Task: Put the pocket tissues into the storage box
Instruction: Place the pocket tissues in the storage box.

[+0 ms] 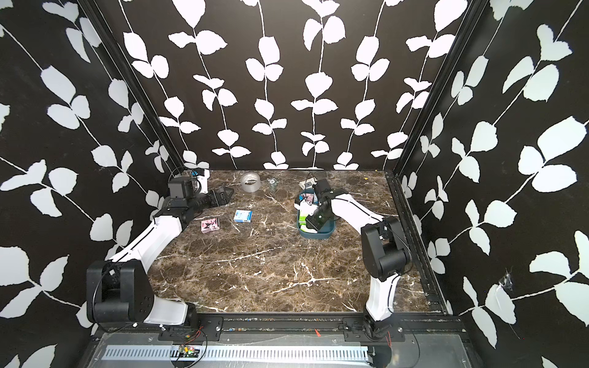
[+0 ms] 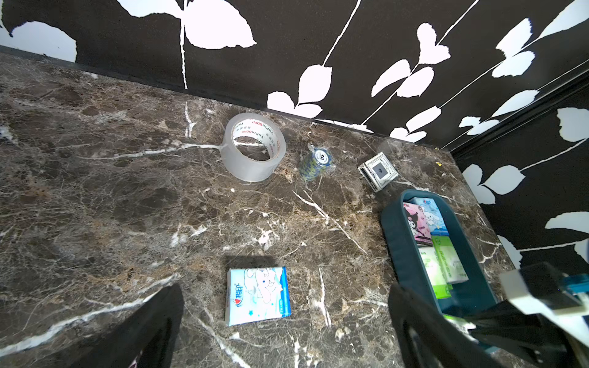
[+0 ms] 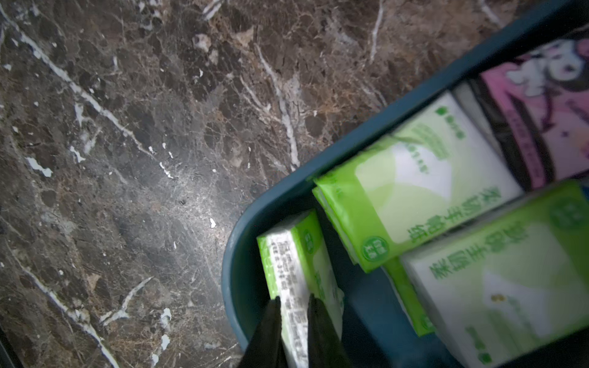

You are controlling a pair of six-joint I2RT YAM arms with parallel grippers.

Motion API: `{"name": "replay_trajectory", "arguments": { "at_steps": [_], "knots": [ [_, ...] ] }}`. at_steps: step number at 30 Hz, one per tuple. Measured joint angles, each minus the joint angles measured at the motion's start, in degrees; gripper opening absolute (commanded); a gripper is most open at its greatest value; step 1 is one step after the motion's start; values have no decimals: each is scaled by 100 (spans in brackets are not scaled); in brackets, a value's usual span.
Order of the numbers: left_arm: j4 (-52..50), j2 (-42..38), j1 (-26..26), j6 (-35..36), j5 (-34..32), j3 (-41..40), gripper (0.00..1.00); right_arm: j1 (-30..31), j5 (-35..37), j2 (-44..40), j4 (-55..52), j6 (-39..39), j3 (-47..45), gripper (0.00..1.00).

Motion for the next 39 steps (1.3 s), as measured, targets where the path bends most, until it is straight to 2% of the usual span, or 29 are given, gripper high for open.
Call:
{"name": "replay_trajectory", "arguments": {
  "at_steps": [2,13,21,28,33,39],
  "knots": [
    [0,0,0,0,0,0,99,55,59,149,9,0,0,0],
    [0,0,0,2,-2,0,99,138,140,208,101,13,13,0],
    [0,0,0,2,-17,-2,99,175,334,-98,186,118,24,26],
    [-7,-4,0,2,-267,-2,99,282,503,-315,208,575,706,32],
    [-87,-26,61,17,-459,-2,99,721,645,-291,518,1080,986,39],
    [-197,-72,636,-48,-476,-13,99,1305,553,730,625,1779,2181,47]
  ]
}}
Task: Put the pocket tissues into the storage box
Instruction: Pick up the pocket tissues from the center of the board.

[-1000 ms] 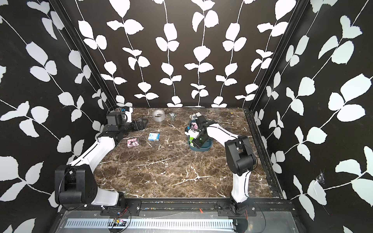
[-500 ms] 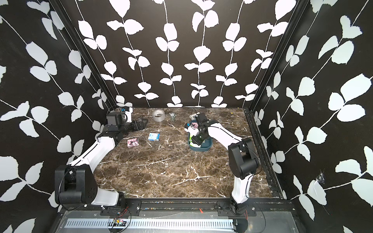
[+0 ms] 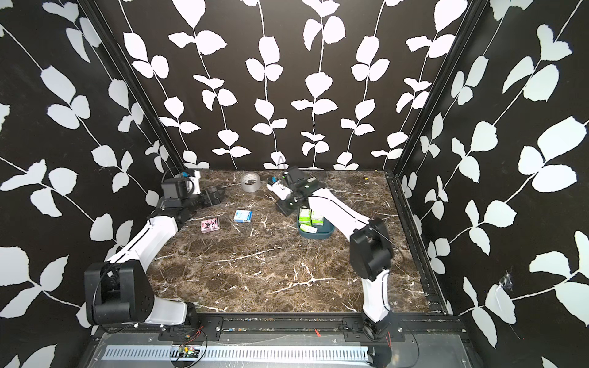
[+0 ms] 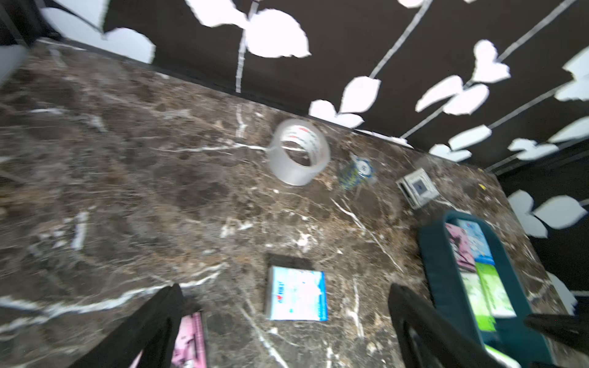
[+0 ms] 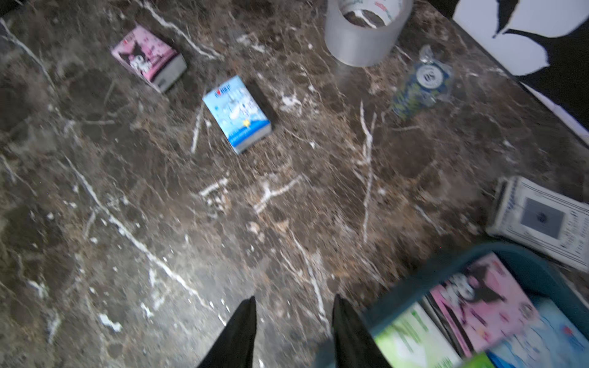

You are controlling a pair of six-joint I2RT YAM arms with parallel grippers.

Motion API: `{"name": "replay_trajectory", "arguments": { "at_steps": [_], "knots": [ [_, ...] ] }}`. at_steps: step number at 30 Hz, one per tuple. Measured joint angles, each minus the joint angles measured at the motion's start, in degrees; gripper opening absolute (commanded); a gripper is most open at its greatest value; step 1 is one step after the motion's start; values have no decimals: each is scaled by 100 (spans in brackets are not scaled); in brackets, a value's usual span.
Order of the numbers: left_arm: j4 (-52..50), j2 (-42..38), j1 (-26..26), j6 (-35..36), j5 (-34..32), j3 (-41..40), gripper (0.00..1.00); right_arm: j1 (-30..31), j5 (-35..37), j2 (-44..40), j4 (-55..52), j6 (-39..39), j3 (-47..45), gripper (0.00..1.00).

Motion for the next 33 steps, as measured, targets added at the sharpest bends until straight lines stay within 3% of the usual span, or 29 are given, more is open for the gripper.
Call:
{"name": "replay_trajectory", "arguments": {
  "at_steps": [5,12,17,33],
  "knots": [
    [-271,-247,533,46,-57,-4,99,313,-190,935,101,313,658,52],
    [-256,-400,682,-140,94,-254,99,584,-219,2133,50,358,1939,72],
    [-98,-396,682,-455,297,-595,99,723,-140,2614,35,120,2588,93],
    [109,-470,682,-623,636,-772,99,767,-195,3921,37,-192,4179,99]
  ]
}}
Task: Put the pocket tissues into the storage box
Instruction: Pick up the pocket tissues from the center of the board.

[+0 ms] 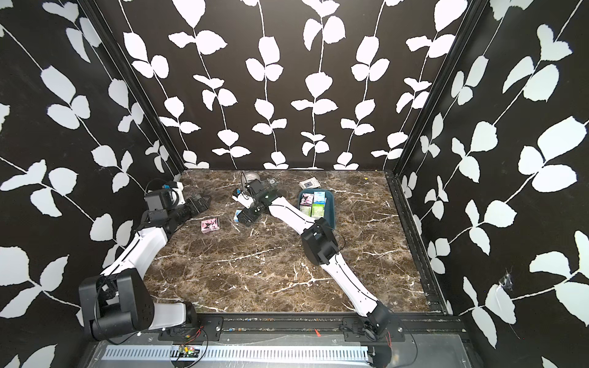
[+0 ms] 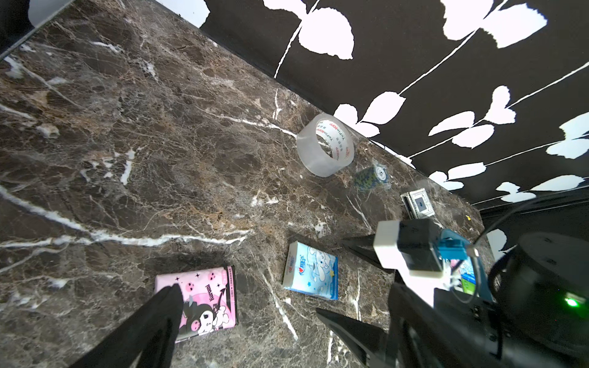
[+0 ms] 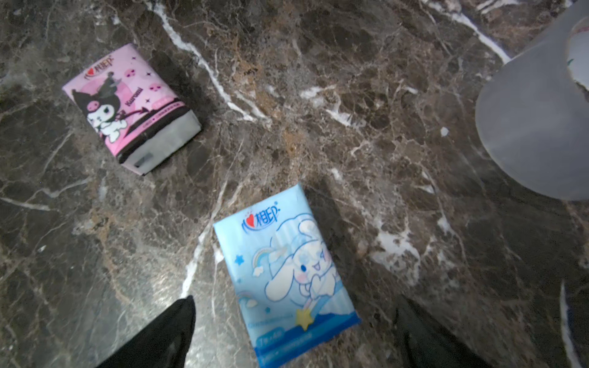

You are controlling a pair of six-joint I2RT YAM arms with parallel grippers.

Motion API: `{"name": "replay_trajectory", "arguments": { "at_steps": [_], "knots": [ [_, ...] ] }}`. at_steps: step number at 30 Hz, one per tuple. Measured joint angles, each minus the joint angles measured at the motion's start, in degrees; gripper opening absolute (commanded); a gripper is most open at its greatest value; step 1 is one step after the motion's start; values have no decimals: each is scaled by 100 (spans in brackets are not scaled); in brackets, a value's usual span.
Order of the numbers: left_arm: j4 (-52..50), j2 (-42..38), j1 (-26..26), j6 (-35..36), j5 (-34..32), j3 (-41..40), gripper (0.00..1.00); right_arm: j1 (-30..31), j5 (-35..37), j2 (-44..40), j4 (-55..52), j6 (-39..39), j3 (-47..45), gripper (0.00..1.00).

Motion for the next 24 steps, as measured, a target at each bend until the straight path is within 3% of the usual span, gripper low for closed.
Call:
{"name": "replay_trajectory", "arguments": {
  "at_steps": [24],
  "knots": [
    [0,-61,0,26,37,0,99,11,-35,271,-398,-9,557,95]
  ]
}}
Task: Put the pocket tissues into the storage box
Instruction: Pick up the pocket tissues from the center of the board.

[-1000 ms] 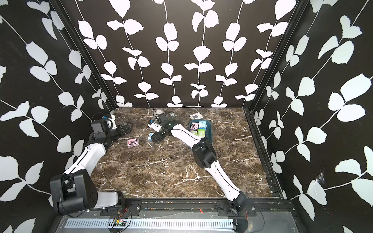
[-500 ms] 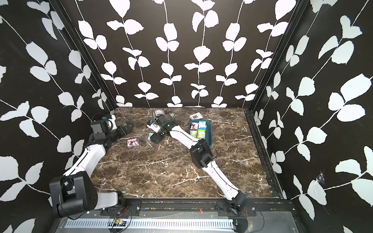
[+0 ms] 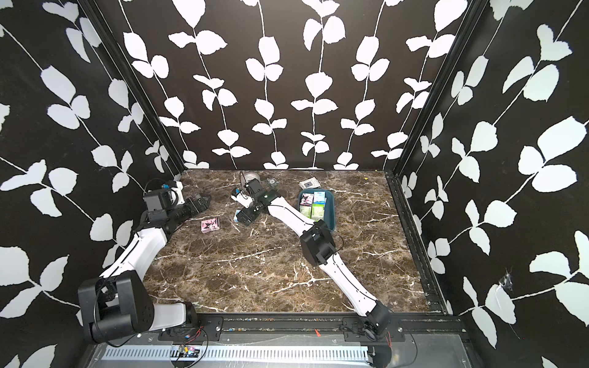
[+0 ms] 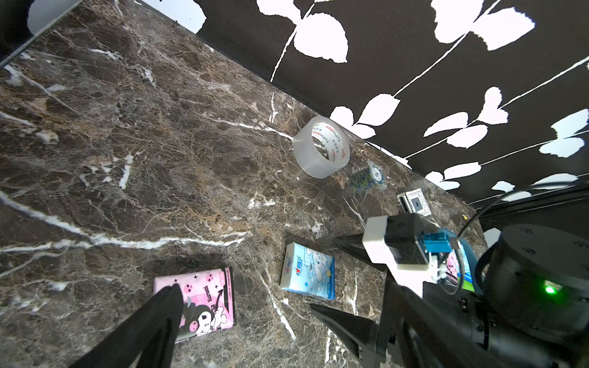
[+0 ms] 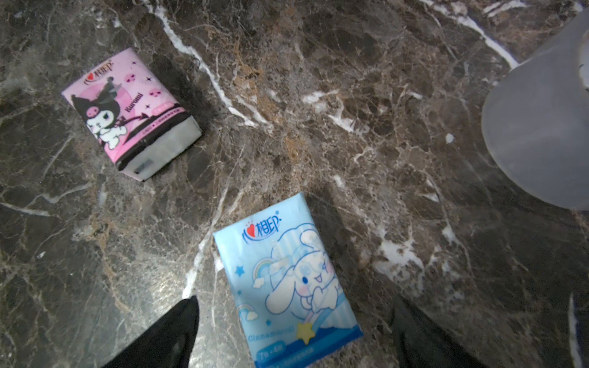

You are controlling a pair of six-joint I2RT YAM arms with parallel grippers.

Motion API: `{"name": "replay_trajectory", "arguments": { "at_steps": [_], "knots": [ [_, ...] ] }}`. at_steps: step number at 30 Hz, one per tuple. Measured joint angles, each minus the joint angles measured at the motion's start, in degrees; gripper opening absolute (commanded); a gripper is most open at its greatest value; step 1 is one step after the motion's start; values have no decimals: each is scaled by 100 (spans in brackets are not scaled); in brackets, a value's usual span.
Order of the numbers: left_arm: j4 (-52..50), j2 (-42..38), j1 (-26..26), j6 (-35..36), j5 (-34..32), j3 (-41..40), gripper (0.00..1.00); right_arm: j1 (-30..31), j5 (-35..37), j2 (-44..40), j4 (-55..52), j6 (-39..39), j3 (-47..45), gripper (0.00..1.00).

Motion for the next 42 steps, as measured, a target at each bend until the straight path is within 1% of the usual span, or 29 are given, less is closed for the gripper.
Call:
{"name": "replay_trajectory", "arguments": {
  "at_steps": [7,10,15,19,24,26,29,31,36,39,42],
  "knots": [
    [0,-4,0,7,0,0,99,0,-26,81,-199,-7,39,92],
    [0,-4,0,13,0,0,99,0,-52,109,-291,-7,70,89],
    [0,-4,0,15,0,0,99,0,-85,114,-367,-11,74,76],
    [0,-4,0,20,0,-2,99,2,-85,111,-369,-7,74,70],
    [0,-4,0,22,0,0,99,4,-66,111,-356,-11,74,53],
    [0,-4,0,24,0,0,99,4,-57,111,-334,-4,74,48],
    [0,-4,0,22,0,0,99,4,-39,111,-232,-4,72,35],
    [-2,-4,0,22,0,0,99,7,-33,107,-151,-9,61,34],
    [-92,-79,0,50,-2,0,99,7,2,74,70,68,-31,25],
    [-96,-142,0,66,0,28,99,-4,-2,-55,216,166,-284,24],
    [-98,-199,-4,63,4,42,99,-42,-28,-315,433,334,-728,23]
  ]
}}
